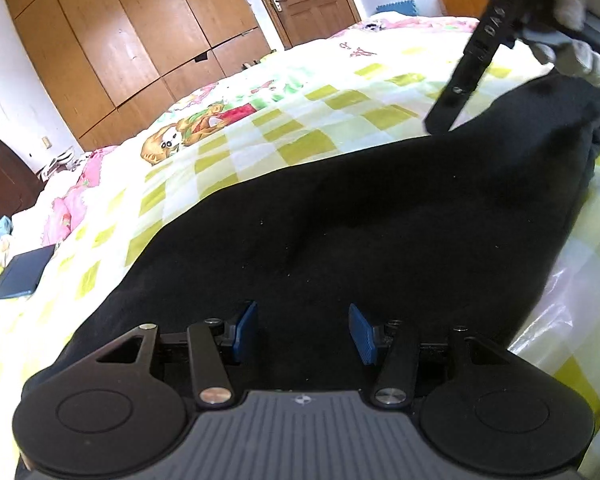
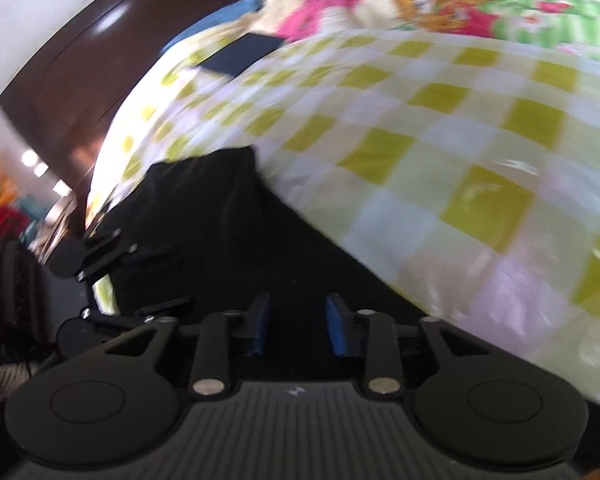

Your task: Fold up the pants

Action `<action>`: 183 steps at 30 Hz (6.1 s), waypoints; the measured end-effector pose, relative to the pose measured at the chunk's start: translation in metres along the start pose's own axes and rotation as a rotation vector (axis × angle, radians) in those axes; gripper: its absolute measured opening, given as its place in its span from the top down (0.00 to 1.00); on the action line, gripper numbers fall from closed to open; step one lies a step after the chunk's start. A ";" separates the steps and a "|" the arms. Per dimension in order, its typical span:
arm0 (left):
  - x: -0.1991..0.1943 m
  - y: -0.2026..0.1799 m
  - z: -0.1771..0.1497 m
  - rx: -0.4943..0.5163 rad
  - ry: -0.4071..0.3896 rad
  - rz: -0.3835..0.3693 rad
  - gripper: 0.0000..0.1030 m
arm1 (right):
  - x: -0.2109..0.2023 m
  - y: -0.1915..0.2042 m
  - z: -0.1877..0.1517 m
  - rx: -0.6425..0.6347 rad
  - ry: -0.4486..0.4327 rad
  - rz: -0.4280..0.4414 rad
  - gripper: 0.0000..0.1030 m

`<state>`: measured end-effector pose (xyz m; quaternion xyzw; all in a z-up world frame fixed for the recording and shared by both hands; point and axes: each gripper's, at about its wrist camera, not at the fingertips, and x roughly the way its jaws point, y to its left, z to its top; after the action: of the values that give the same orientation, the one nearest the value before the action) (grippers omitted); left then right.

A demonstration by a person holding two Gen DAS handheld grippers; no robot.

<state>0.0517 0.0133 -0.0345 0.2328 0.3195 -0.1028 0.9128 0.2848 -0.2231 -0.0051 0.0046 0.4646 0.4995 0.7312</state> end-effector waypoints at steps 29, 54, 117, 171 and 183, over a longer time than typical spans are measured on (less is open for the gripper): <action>0.008 0.001 0.001 -0.013 0.019 0.005 0.36 | -0.078 -0.014 -0.097 0.350 -0.298 -0.451 0.79; 0.008 -0.129 0.106 0.323 -0.140 -0.166 0.34 | -0.210 -0.096 -0.198 0.584 -0.447 -0.541 0.60; 0.028 -0.125 0.086 0.321 -0.143 -0.171 0.32 | -0.227 -0.118 -0.198 0.539 -0.329 -0.594 0.57; 0.042 -0.102 0.096 0.207 -0.217 0.004 0.22 | -0.219 -0.062 -0.153 0.459 -0.492 -0.822 0.92; 0.076 -0.109 0.101 0.263 -0.141 0.104 0.15 | -0.090 -0.100 -0.107 0.503 -0.382 -0.477 1.00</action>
<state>0.1280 -0.1346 -0.0521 0.3589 0.2261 -0.1123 0.8986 0.2779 -0.3879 -0.0518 0.1683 0.4160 0.1762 0.8761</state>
